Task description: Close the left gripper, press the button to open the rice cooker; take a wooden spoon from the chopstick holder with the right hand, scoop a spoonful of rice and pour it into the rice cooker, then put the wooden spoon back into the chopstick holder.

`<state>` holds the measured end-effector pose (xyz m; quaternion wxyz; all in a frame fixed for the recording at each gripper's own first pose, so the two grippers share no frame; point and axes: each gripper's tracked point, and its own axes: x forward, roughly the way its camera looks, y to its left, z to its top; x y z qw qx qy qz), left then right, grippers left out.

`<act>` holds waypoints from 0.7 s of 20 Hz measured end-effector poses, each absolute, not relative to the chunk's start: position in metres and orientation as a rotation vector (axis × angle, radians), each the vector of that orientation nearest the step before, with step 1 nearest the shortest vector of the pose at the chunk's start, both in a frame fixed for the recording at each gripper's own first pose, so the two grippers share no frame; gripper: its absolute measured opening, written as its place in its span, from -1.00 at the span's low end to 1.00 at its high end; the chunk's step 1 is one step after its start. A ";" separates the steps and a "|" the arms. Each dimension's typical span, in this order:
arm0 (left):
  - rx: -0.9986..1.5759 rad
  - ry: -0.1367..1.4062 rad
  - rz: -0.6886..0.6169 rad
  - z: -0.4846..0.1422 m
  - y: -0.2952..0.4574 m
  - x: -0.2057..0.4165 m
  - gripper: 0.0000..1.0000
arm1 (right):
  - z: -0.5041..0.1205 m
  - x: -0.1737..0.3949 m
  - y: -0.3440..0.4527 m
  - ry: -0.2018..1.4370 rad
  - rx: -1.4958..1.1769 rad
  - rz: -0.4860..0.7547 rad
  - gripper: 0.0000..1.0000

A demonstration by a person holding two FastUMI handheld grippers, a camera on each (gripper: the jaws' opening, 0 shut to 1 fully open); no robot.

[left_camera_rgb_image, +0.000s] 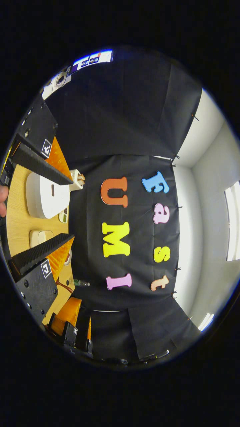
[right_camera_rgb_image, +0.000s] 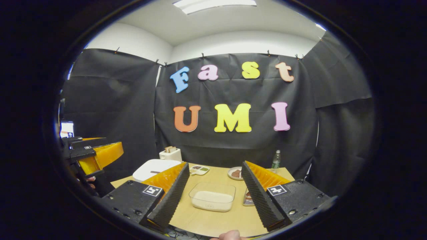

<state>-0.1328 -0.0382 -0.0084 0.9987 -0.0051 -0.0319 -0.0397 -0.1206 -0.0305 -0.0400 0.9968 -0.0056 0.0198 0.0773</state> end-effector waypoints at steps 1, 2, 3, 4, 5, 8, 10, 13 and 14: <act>-0.013 -0.064 -0.080 -0.009 -0.036 -0.133 0.88 | -0.039 -0.121 -0.031 0.037 -0.009 0.150 1.00; -0.013 -0.062 -0.081 -0.009 -0.035 -0.132 0.88 | -0.039 -0.121 -0.030 0.036 -0.004 0.149 1.00; -0.011 -0.061 -0.079 -0.008 -0.033 -0.134 0.88 | -0.040 -0.122 -0.028 0.038 -0.003 0.150 1.00; -0.008 -0.063 -0.076 -0.007 -0.031 -0.133 0.88 | -0.039 -0.122 -0.027 0.039 -0.004 0.148 0.96; -0.007 -0.068 -0.077 -0.007 -0.030 -0.133 0.88 | -0.039 -0.123 -0.027 0.041 -0.004 0.147 0.96; -0.003 -0.072 -0.084 -0.007 -0.028 -0.134 0.88 | -0.036 -0.125 -0.027 0.033 -0.008 0.136 1.00; -0.005 -0.075 -0.088 -0.008 -0.027 -0.135 0.88 | -0.036 -0.128 -0.027 0.029 -0.002 0.128 1.00; -0.006 -0.068 -0.090 -0.011 -0.025 -0.138 0.88 | -0.036 -0.131 -0.029 0.028 0.004 0.122 0.96; -0.007 -0.069 -0.090 -0.011 -0.025 -0.137 0.88 | -0.035 -0.132 -0.029 0.027 0.003 0.121 0.96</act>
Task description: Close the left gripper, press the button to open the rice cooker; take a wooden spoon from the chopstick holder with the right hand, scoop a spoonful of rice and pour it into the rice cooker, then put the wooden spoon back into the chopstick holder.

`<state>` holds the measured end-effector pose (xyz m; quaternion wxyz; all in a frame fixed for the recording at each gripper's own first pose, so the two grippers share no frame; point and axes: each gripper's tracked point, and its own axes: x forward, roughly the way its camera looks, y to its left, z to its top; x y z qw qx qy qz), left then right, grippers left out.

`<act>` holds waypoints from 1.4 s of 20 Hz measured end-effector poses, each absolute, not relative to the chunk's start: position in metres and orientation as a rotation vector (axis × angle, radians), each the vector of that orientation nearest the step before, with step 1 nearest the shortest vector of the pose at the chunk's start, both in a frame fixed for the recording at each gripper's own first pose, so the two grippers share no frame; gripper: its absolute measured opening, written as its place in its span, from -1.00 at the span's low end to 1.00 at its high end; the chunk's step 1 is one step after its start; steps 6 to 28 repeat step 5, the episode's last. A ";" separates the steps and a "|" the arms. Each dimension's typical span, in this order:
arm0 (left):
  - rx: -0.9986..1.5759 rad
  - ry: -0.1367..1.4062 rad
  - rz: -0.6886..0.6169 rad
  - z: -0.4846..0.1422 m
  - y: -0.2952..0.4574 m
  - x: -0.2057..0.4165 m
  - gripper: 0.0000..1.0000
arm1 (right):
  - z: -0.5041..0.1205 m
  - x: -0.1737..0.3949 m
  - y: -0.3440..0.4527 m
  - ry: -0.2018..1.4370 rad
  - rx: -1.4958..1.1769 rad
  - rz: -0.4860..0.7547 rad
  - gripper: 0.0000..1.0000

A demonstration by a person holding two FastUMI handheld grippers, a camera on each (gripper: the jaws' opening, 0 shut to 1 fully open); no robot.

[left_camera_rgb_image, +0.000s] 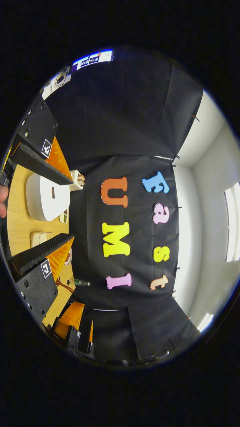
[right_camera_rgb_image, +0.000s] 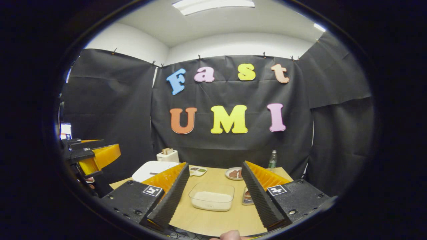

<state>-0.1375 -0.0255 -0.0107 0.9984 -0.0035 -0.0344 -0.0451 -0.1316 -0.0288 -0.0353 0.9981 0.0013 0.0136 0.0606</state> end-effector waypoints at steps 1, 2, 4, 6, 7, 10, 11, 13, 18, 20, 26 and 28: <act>-0.007 -0.073 -0.092 -0.010 -0.025 -0.138 0.88 | -0.035 -0.132 -0.029 0.026 0.000 0.122 1.00; -0.005 -0.077 -0.092 -0.009 -0.025 -0.139 0.88 | -0.033 -0.131 -0.029 0.023 -0.001 0.122 0.96; -0.005 -0.081 -0.090 -0.008 -0.026 -0.140 0.88 | -0.032 -0.132 -0.029 0.019 0.000 0.122 1.00; -0.007 -0.081 -0.088 -0.009 -0.026 -0.139 0.88 | -0.032 -0.133 -0.030 0.019 0.000 0.121 1.00; -0.007 -0.081 -0.088 -0.009 -0.026 -0.139 0.88 | -0.032 -0.133 -0.030 0.019 0.000 0.121 1.00; -0.007 -0.081 -0.088 -0.009 -0.026 -0.139 0.88 | -0.032 -0.133 -0.030 0.019 0.000 0.121 1.00; -0.007 -0.081 -0.088 -0.009 -0.026 -0.139 0.88 | -0.032 -0.133 -0.030 0.019 0.000 0.121 1.00; -0.007 -0.081 -0.088 -0.009 -0.026 -0.139 0.88 | -0.032 -0.133 -0.030 0.019 0.000 0.121 1.00; -0.007 -0.081 -0.088 -0.009 -0.026 -0.139 0.88 | -0.032 -0.133 -0.030 0.019 0.000 0.121 1.00; -0.007 -0.081 -0.088 -0.009 -0.026 -0.139 0.88 | -0.032 -0.133 -0.030 0.019 0.000 0.121 1.00; -0.007 -0.081 -0.088 -0.009 -0.026 -0.139 0.88 | -0.032 -0.133 -0.030 0.019 0.000 0.121 1.00; -0.007 -0.081 -0.088 -0.009 -0.026 -0.139 0.88 | -0.032 -0.133 -0.030 0.019 0.000 0.121 1.00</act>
